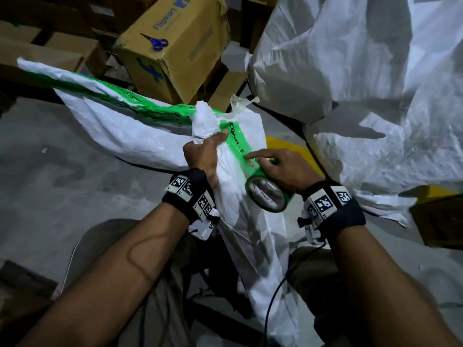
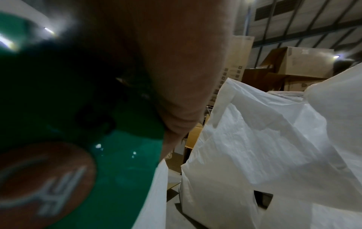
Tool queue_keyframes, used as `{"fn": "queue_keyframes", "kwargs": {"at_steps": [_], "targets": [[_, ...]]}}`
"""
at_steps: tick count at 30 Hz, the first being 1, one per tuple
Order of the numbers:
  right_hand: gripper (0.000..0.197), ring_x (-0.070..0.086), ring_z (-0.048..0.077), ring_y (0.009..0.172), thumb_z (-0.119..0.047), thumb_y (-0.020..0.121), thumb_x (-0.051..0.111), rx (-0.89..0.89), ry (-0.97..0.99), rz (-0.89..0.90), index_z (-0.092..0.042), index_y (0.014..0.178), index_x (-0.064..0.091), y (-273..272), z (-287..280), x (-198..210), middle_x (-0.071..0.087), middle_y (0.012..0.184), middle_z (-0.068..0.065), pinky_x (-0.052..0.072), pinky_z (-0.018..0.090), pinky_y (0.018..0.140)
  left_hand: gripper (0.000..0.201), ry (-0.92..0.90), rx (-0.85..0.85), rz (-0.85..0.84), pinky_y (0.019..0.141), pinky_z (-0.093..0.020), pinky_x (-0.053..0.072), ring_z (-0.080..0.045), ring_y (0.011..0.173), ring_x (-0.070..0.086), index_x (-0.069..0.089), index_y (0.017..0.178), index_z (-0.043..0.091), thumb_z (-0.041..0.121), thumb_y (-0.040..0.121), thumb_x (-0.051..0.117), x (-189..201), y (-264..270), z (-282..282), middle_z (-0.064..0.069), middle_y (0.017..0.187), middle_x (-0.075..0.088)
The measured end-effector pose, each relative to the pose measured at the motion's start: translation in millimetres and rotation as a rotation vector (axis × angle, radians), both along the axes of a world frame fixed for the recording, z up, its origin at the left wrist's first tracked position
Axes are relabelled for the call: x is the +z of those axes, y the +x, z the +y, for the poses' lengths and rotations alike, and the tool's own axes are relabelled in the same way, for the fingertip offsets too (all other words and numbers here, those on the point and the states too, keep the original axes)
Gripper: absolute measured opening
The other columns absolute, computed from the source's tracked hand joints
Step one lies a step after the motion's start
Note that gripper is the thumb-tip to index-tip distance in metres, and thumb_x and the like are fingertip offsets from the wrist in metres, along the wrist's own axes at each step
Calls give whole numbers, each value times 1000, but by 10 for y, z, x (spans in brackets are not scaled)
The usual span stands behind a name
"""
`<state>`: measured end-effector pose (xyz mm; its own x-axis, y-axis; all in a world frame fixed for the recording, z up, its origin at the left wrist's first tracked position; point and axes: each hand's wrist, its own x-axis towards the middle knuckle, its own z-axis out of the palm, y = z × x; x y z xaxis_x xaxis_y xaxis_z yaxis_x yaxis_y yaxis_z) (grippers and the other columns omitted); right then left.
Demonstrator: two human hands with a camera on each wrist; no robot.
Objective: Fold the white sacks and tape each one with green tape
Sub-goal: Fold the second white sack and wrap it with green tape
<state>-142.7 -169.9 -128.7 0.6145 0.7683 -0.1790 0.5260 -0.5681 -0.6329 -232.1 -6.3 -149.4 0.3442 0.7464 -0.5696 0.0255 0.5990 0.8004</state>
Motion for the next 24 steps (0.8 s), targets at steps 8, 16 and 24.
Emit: {"fn": "queue_keyframes", "kwargs": {"at_steps": [8,16,24], "targets": [[36,63,29,87,-46,99,51,21,-53,-109,-48,135,52,-196,96,-247,67,84,2,48,37,71,55,-239,-225,-127,78,-52,60,-40,97,72,70,114,-6,13,67,92,70,-152,-42,-25,108,72],[47,59,27,61,-27,91,62,-82,56,112,-26,129,34,-254,147,-338,57,60,5,45,40,59,61,110,-213,185,71,-46,63,-22,76,76,76,87,12,35,37,102,-180,-259,-313,-2,83,78],[40,63,18,80,-46,88,70,-178,220,147,-30,115,46,-281,21,-435,66,90,4,52,40,74,54,157,-98,198,68,-49,63,-23,72,75,74,81,10,29,36,97,-324,-198,-149,-2,78,77]]}}
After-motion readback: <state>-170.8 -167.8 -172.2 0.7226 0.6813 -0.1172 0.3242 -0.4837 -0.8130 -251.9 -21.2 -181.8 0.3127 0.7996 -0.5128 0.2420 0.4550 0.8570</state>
